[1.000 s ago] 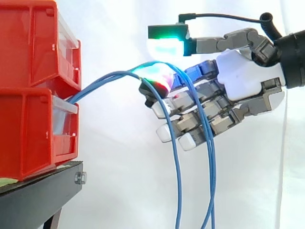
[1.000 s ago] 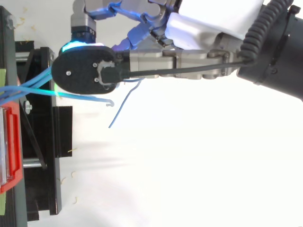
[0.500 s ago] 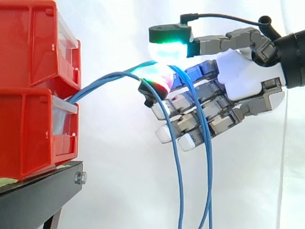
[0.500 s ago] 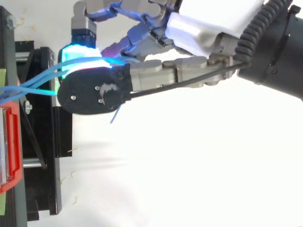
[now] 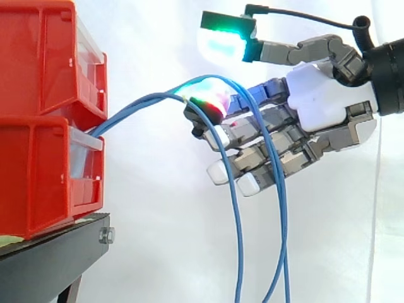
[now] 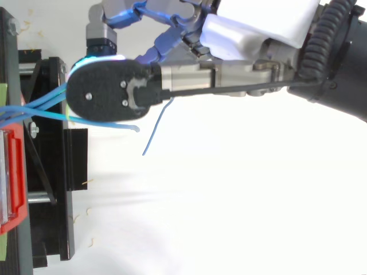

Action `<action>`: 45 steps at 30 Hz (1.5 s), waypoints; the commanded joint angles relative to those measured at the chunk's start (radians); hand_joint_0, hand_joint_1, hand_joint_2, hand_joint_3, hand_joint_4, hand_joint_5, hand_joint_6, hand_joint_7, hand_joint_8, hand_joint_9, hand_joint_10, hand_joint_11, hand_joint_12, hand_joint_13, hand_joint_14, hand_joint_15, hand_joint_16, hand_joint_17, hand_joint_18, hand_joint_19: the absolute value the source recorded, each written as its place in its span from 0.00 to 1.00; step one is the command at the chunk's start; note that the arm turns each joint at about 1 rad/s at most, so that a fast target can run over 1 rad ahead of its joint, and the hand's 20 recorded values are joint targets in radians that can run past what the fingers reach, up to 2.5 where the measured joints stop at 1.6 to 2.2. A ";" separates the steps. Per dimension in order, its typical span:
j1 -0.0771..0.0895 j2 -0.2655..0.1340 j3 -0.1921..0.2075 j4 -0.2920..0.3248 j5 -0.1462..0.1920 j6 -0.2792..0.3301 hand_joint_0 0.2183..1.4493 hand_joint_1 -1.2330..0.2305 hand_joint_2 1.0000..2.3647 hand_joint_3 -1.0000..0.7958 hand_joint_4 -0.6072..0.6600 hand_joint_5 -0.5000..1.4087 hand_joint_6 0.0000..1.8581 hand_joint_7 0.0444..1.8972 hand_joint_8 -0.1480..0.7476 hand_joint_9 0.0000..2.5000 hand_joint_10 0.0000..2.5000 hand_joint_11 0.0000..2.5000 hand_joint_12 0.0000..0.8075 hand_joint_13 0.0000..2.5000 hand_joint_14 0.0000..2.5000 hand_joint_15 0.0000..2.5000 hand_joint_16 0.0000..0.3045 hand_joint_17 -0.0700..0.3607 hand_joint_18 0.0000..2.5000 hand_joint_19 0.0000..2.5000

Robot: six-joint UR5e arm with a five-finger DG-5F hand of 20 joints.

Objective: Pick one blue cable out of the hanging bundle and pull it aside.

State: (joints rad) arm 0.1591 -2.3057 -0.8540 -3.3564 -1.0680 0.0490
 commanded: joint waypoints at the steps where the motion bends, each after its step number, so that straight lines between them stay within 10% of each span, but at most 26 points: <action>1: -0.001 0.000 0.006 0.000 -0.001 0.000 0.19 0.55 0.00 0.28 0.47 0.22 0.40 0.68 0.47 0.41 0.01 0.18 0.55 0.30 0.01 0.19 0.20 0.49 0.25 0.22; 28: 0.000 0.011 0.006 -0.014 -0.009 0.000 0.34 0.24 0.01 0.34 0.53 0.17 0.46 0.69 0.44 0.35 0.01 0.21 0.48 0.28 0.01 0.20 0.18 0.45 0.22 0.22; 34: 0.000 0.011 0.004 -0.014 -0.009 0.000 0.19 0.35 0.00 0.28 0.49 0.20 0.43 0.69 0.47 0.39 0.01 0.20 0.53 0.29 0.01 0.20 0.20 0.49 0.24 0.23; 40: -0.001 0.011 0.004 -0.014 -0.010 -0.003 0.24 0.53 0.00 0.28 0.47 0.21 0.42 0.73 0.45 0.43 0.01 0.21 0.51 0.30 0.01 0.20 0.19 0.46 0.23 0.24; 45: 0.000 0.009 0.004 -0.014 -0.009 -0.003 0.27 0.50 0.00 0.45 0.53 0.22 0.43 0.73 0.53 0.47 0.01 0.21 0.59 0.34 0.01 0.20 0.23 0.53 0.28 0.22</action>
State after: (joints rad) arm 0.1592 -2.2959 -0.8503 -3.3699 -1.0776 0.0463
